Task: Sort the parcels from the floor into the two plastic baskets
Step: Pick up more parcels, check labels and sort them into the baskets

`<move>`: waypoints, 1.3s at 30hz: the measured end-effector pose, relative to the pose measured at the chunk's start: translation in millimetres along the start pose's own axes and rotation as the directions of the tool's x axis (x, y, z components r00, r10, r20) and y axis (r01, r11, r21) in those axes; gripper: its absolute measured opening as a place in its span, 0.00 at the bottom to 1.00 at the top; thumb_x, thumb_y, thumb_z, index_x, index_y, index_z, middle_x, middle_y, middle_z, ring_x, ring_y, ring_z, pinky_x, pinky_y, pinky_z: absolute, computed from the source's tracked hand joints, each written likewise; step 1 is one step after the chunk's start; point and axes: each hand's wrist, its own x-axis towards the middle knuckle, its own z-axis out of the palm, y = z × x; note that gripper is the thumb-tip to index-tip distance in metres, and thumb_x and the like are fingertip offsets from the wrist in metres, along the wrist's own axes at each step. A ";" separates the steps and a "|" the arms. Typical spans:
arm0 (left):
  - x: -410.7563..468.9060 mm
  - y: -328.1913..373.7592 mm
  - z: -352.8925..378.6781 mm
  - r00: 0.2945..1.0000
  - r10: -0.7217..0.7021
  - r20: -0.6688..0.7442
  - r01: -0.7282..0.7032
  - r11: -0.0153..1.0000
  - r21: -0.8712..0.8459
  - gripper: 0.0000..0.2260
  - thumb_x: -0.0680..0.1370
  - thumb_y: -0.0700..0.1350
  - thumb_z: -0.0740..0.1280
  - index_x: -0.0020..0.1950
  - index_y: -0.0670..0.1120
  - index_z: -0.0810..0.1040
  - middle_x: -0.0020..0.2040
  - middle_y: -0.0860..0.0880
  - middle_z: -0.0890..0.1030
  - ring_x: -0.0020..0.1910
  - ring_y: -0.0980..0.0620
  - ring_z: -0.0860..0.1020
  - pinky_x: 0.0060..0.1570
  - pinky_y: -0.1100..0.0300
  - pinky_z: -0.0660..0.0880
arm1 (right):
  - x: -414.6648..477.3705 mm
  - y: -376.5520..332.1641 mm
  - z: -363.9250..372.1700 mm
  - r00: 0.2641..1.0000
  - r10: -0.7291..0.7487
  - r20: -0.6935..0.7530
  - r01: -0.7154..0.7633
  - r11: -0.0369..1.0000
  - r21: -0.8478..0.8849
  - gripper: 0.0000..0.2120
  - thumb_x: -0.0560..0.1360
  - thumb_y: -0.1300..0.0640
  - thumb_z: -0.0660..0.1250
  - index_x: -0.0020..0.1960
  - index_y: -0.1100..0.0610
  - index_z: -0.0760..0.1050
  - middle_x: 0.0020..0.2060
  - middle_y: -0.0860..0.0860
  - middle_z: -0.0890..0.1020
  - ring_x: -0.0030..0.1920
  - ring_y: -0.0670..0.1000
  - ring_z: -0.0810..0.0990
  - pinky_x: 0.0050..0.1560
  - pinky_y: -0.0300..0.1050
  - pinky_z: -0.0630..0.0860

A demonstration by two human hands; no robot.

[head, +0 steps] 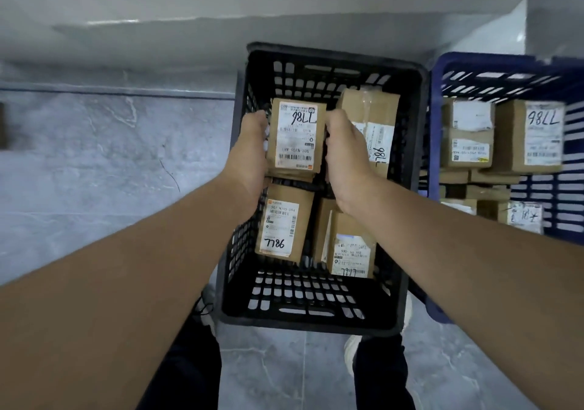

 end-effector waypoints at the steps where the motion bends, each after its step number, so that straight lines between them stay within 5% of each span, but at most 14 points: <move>1: -10.9 8.8 -0.9 1.000 0.007 0.005 -0.007 1.000 0.002 0.15 0.86 0.56 0.51 0.44 0.58 0.72 0.24 0.65 0.78 0.22 0.69 0.75 0.36 0.60 0.67 | -7.9 -11.4 0.9 1.000 -0.013 0.000 0.013 1.000 -0.002 0.26 0.74 0.37 0.58 0.57 0.55 0.80 0.53 0.59 0.86 0.56 0.60 0.85 0.58 0.56 0.79; 5: -52.4 45.5 -8.8 0.996 0.078 0.034 -0.079 0.996 0.032 0.15 0.85 0.58 0.52 0.50 0.58 0.76 0.32 0.65 0.81 0.26 0.70 0.78 0.29 0.66 0.74 | -49.7 -62.0 0.4 0.998 -0.064 -0.003 0.064 0.997 0.032 0.15 0.73 0.39 0.59 0.45 0.49 0.75 0.48 0.55 0.81 0.53 0.59 0.81 0.62 0.62 0.78; 7: -77.8 67.8 -15.1 0.993 0.097 0.060 -0.098 0.995 0.018 0.17 0.85 0.59 0.52 0.59 0.56 0.79 0.39 0.65 0.83 0.33 0.67 0.80 0.33 0.65 0.74 | -73.8 -87.8 -2.1 0.995 -0.095 -0.011 0.095 0.995 0.042 0.20 0.76 0.40 0.60 0.54 0.54 0.80 0.53 0.58 0.84 0.61 0.63 0.83 0.69 0.65 0.76; 10: -119.1 103.1 -26.4 0.981 0.165 0.104 -0.171 0.984 0.058 0.18 0.86 0.57 0.50 0.55 0.55 0.79 0.36 0.65 0.83 0.32 0.69 0.80 0.33 0.70 0.74 | -106.5 -122.1 -8.6 0.989 -0.147 -0.021 0.148 0.987 0.065 0.21 0.85 0.48 0.61 0.68 0.63 0.75 0.65 0.59 0.81 0.67 0.58 0.78 0.72 0.61 0.73; 12: -142.0 121.4 -37.1 0.975 0.197 0.108 -0.203 0.978 0.055 0.20 0.86 0.58 0.49 0.64 0.55 0.78 0.53 0.66 0.84 0.49 0.71 0.80 0.50 0.75 0.70 | -130.3 -144.3 -14.0 0.989 -0.150 0.003 0.150 0.987 0.062 0.13 0.86 0.49 0.60 0.62 0.55 0.79 0.57 0.48 0.83 0.61 0.47 0.79 0.68 0.55 0.73; 14: -167.5 141.0 -49.7 0.972 0.217 0.094 -0.223 0.973 0.056 0.24 0.85 0.61 0.48 0.77 0.56 0.69 0.74 0.59 0.73 0.74 0.56 0.69 0.73 0.56 0.59 | -155.8 -167.0 -17.4 0.988 -0.152 0.001 0.151 0.985 0.079 0.09 0.86 0.49 0.59 0.55 0.45 0.79 0.54 0.42 0.80 0.63 0.47 0.77 0.73 0.56 0.70; 15: -184.1 152.1 -55.3 0.970 0.225 0.097 -0.231 0.971 0.056 0.25 0.85 0.62 0.47 0.79 0.58 0.67 0.78 0.58 0.68 0.78 0.52 0.64 0.77 0.49 0.54 | -170.7 -177.9 -18.2 0.989 -0.150 0.001 0.149 0.985 0.085 0.10 0.86 0.48 0.59 0.58 0.45 0.79 0.58 0.42 0.81 0.67 0.49 0.76 0.76 0.57 0.68; 19: -237.5 184.6 -73.4 0.958 0.269 0.100 -0.274 0.961 0.043 0.25 0.84 0.64 0.47 0.78 0.61 0.67 0.79 0.57 0.67 0.79 0.49 0.61 0.79 0.44 0.50 | -230.9 -212.3 -19.0 0.981 -0.193 -0.010 0.193 0.974 0.117 0.16 0.85 0.46 0.59 0.64 0.52 0.80 0.65 0.51 0.82 0.71 0.55 0.77 0.76 0.59 0.71; 25: -313.3 240.3 -92.0 0.936 0.342 0.082 -0.338 0.939 -0.057 0.24 0.83 0.64 0.49 0.76 0.60 0.70 0.77 0.57 0.69 0.79 0.47 0.62 0.77 0.44 0.52 | -322.8 -274.7 -13.4 0.963 -0.265 -0.053 0.271 0.949 0.161 0.25 0.74 0.36 0.59 0.64 0.46 0.80 0.68 0.48 0.81 0.70 0.52 0.77 0.75 0.59 0.72; 30: -378.3 296.7 -113.0 0.896 0.436 0.084 -0.426 0.897 -0.116 0.25 0.84 0.63 0.48 0.76 0.59 0.70 0.78 0.55 0.68 0.79 0.46 0.61 0.78 0.43 0.52 | -395.1 -334.1 -5.2 0.912 -0.400 -0.093 0.410 0.895 0.176 0.22 0.77 0.36 0.59 0.66 0.42 0.79 0.67 0.44 0.81 0.70 0.50 0.77 0.77 0.61 0.70; 34: -435.8 339.3 -138.2 0.871 0.484 0.087 -0.470 0.871 -0.143 0.25 0.83 0.65 0.49 0.76 0.60 0.71 0.78 0.53 0.68 0.79 0.43 0.62 0.76 0.36 0.55 | -453.4 -378.3 8.0 0.867 -0.482 -0.129 0.497 0.857 0.137 0.18 0.79 0.38 0.58 0.52 0.51 0.77 0.62 0.52 0.84 0.68 0.57 0.79 0.74 0.62 0.73; 39: -507.2 384.1 -170.4 0.807 0.579 0.117 -0.567 0.814 -0.122 0.26 0.82 0.67 0.47 0.77 0.62 0.69 0.80 0.54 0.65 0.79 0.42 0.61 0.74 0.32 0.57 | -524.9 -426.9 28.0 0.810 -0.566 -0.155 0.584 0.804 0.113 0.18 0.81 0.39 0.56 0.56 0.49 0.79 0.61 0.52 0.83 0.67 0.58 0.78 0.75 0.65 0.72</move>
